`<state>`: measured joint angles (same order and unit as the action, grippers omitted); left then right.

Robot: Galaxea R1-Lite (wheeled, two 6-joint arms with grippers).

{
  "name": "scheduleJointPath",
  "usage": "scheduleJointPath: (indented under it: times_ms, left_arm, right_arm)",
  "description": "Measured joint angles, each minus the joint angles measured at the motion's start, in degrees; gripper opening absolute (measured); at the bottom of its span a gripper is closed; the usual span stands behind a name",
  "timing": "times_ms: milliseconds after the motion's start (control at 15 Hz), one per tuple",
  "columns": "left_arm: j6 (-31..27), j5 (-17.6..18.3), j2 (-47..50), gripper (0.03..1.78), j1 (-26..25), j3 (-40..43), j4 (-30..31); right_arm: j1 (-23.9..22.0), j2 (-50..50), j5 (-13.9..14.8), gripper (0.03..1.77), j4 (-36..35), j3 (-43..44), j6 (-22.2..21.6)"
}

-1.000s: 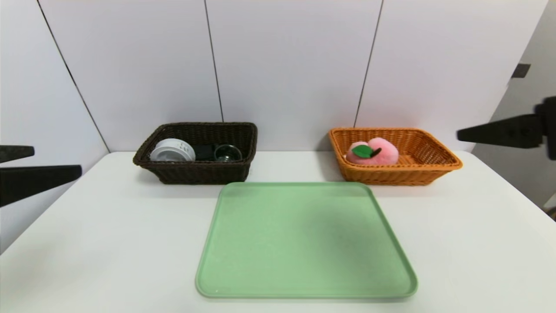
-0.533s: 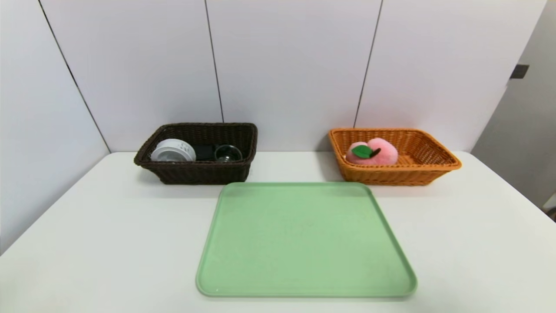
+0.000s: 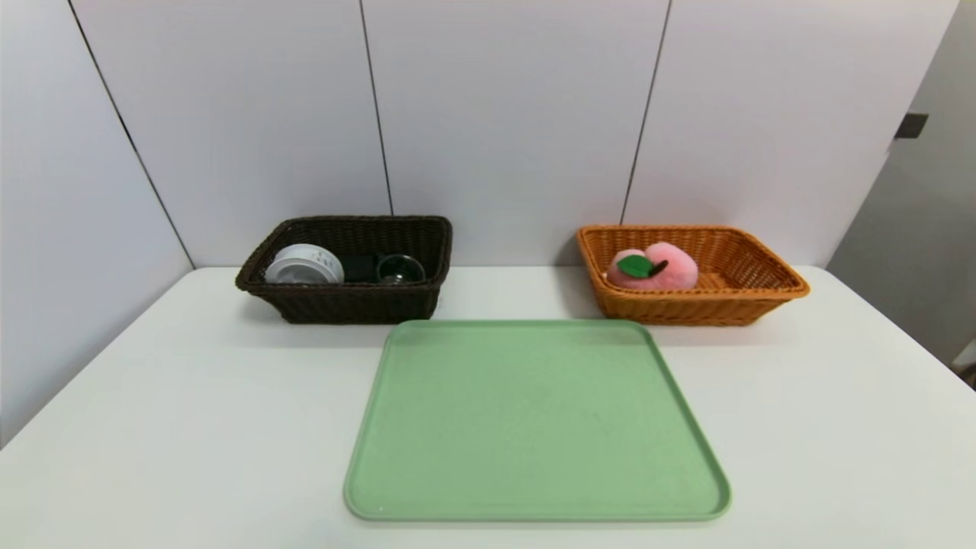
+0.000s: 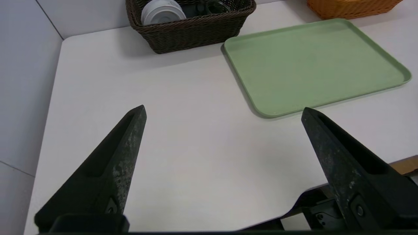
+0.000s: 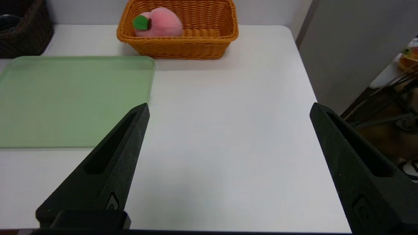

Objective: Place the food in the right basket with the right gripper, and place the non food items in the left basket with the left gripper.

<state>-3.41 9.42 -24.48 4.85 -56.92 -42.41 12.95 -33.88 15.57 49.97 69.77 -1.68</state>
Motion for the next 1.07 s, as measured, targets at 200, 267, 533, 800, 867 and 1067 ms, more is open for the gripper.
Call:
scheduleJointPath:
  times_ms: [200,267,533,800,867,1067]
  left_arm:
    - [-1.55,0.2,4.74,1.69,-1.57,2.34,-1.19]
    - [-1.57,0.22,6.05,1.69,-1.74,3.08,-1.83]
    - [-1.55,0.27,10.09,1.69,-2.32,5.77,-2.57]
    - [-1.57,0.38,13.81,1.69,-3.38,9.98,-2.79]
    - [-1.55,0.38,14.67,1.69,-3.54,10.86,-2.82]
    - [-1.55,0.38,16.46,1.69,-3.86,12.17,-2.76]
  right_arm:
    - [-4.13,3.93,-0.02,1.69,0.06,-1.83,0.63]
    - [-5.56,5.22,-0.05,1.69,0.13,-2.63,1.22]
    - [-8.33,11.28,-0.3,1.69,-0.02,-7.45,2.5]
    - [-9.16,16.82,-0.17,1.69,-0.17,-11.12,4.21]
    - [-9.4,17.46,-0.55,1.69,-0.16,-11.42,4.33]
    - [-13.65,18.33,-1.62,1.69,-0.11,-13.18,4.6]
